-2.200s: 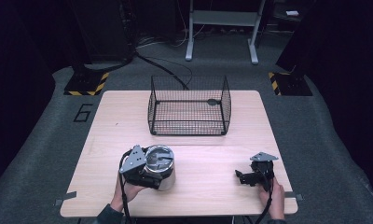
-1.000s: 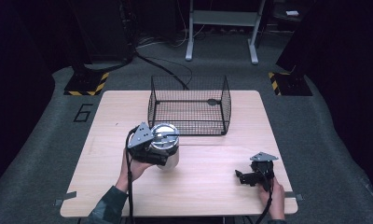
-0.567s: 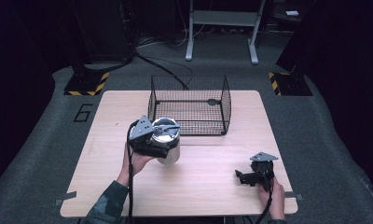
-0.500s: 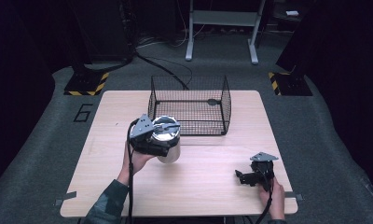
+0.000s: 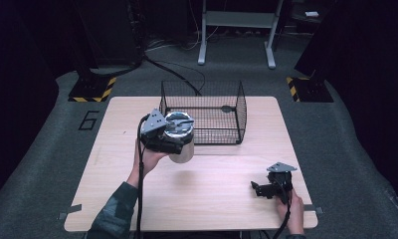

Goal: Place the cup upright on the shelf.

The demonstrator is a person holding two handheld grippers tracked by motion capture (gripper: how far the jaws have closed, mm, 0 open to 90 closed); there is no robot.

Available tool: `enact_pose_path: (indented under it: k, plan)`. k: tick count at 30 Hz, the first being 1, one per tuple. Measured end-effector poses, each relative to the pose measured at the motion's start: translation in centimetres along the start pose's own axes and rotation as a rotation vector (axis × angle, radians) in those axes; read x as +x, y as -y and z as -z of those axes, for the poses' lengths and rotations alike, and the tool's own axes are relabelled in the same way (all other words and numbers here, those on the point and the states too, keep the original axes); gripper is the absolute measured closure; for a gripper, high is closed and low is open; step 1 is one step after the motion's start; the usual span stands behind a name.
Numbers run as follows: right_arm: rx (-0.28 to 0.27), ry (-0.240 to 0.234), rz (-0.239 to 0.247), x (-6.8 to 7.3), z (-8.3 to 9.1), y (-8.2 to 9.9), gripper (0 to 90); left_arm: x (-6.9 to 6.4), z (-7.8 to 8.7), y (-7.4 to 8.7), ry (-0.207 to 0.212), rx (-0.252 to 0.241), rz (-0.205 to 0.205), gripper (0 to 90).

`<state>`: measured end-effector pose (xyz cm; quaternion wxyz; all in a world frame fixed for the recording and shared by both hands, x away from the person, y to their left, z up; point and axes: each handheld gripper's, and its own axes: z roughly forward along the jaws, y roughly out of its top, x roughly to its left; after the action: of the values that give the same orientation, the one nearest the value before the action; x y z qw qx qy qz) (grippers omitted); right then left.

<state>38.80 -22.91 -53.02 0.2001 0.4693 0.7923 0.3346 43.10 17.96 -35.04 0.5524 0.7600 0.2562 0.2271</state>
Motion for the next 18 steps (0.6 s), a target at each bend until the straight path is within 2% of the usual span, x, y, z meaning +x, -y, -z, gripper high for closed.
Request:
enact_pose_path:
  k: [12,18]
  plan:
    - [0.001,-0.001,-0.002,0.0,0.0,0.0,0.0,1.1,-1.7,-1.8,-0.015,0.006,-0.004,3.9]
    - [-0.001,0.000,0.001,0.0,0.0,0.0,0.0,1.8,-2.7,-2.8,-0.035,-0.012,-0.004,3.9]
